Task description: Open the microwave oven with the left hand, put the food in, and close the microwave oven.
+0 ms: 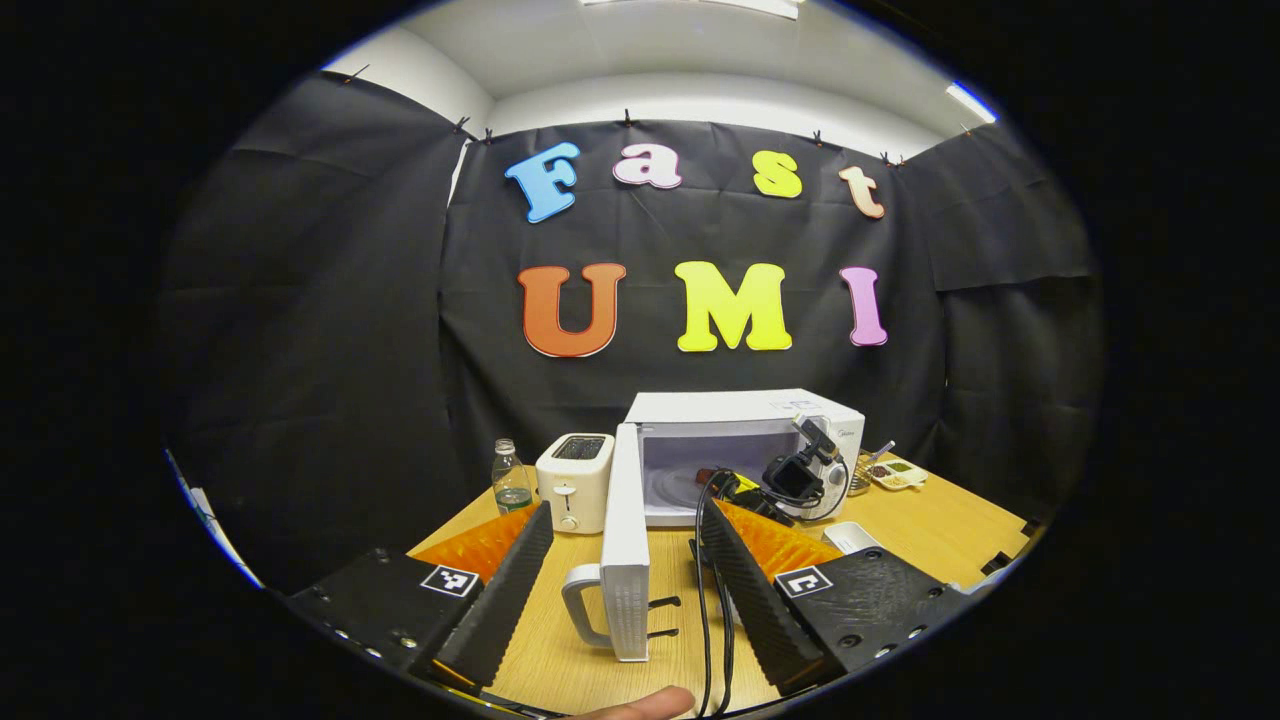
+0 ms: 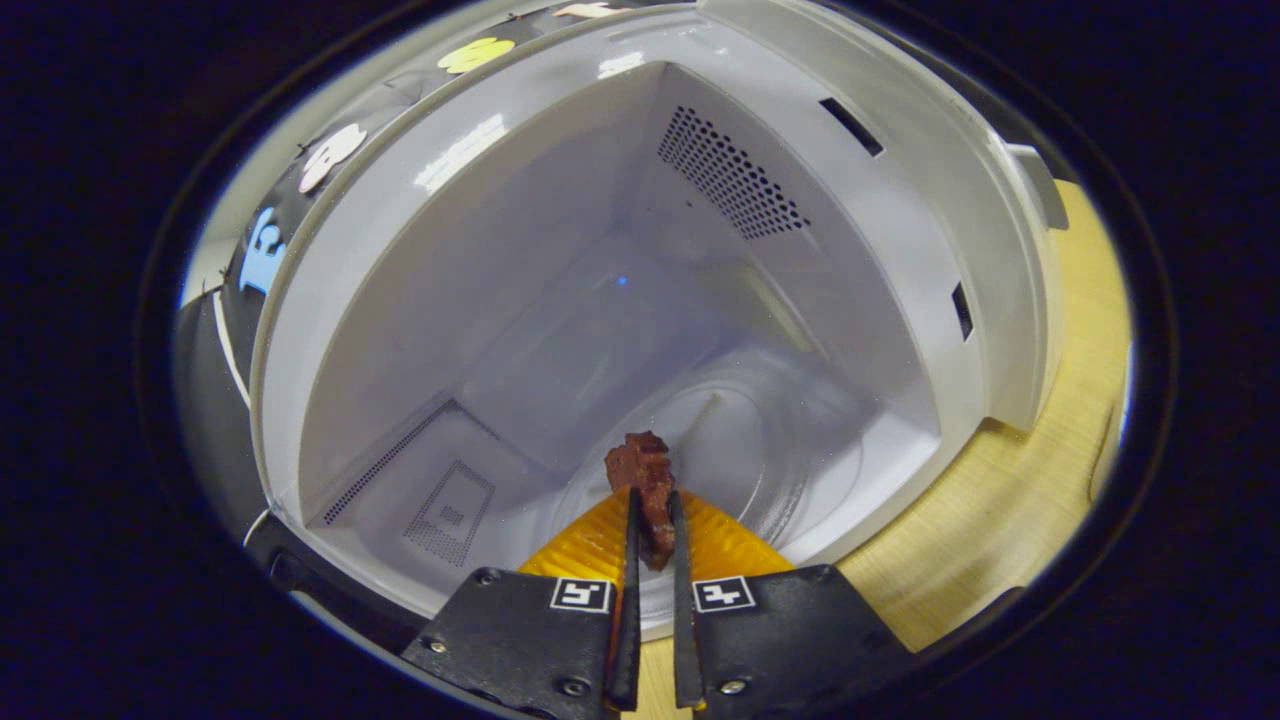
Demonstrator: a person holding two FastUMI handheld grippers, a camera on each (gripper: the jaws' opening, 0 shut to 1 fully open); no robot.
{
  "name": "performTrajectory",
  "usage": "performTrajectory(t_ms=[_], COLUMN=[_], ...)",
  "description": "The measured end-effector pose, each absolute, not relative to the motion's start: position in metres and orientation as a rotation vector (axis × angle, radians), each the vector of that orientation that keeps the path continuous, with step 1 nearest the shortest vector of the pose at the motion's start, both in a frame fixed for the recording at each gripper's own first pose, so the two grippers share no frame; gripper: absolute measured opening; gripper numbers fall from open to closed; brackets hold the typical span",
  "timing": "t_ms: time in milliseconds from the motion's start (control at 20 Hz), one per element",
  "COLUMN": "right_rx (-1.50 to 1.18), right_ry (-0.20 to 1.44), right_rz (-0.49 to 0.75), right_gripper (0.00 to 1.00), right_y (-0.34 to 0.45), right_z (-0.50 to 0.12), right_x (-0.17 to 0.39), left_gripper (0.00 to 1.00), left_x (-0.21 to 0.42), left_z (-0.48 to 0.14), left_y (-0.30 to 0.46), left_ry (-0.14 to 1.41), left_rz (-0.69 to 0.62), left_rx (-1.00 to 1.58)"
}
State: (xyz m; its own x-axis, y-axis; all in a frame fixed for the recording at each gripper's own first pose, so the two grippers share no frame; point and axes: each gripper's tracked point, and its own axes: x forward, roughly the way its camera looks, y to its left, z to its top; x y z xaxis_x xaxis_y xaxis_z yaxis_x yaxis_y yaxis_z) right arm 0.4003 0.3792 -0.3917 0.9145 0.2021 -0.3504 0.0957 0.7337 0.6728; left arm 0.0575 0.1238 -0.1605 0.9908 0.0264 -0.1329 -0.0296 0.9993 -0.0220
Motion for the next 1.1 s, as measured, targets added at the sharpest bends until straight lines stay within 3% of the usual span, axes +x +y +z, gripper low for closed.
performTrajectory(t_ms=[200,250,300,350,400,500,750,900,950,1000,1100], right_rx=[0.647,0.595,0.529,0.443,0.362,0.265,0.139,0.094,0.088,0.079,0.048], right_ry=[0.404,0.403,0.389,0.38,0.369,0.347,0.254,0.205,0.195,0.179,0.138], right_rz=[0.06,0.047,0.028,0.003,-0.014,-0.001,0.067,0.169,0.201,0.22,0.253], right_gripper=[0.19,0.13,0.3,0.33,0.45,0.85,0.93,0.99,0.99,0.92,0.91], right_y=[0.374,0.37,0.368,0.361,0.357,0.355,0.346,0.343,0.34,0.334,0.318], right_z=[-0.393,-0.396,-0.397,-0.394,-0.393,-0.384,-0.34,-0.306,-0.294,-0.28,-0.249], right_x=[0.406,0.409,0.411,0.41,0.408,0.403,0.369,0.331,0.317,0.301,0.271], left_gripper=[0.92,0.92,0.93,0.94,0.95,0.95,0.95,0.95,0.94,0.95,0.95], left_x=[0.059,0.06,0.06,0.06,0.059,0.058,0.049,0.044,0.044,0.041,0.04], left_z=[-0.157,-0.156,-0.156,-0.157,-0.156,-0.155,-0.149,-0.141,-0.14,-0.138,-0.138], left_y=[0.122,0.123,0.125,0.129,0.133,0.143,0.16,0.177,0.179,0.181,0.187], left_ry=[0.122,0.121,0.126,0.13,0.129,0.134,0.128,0.097,0.089,0.079,0.08], left_rz=[0.039,0.047,0.054,0.065,0.078,0.103,0.108,0.129,0.125,0.124,0.137], left_rx=[0.004,0.002,0.005,0.01,0.02,0.039,0.012,-0.005,-0.009,-0.01,-0.009])
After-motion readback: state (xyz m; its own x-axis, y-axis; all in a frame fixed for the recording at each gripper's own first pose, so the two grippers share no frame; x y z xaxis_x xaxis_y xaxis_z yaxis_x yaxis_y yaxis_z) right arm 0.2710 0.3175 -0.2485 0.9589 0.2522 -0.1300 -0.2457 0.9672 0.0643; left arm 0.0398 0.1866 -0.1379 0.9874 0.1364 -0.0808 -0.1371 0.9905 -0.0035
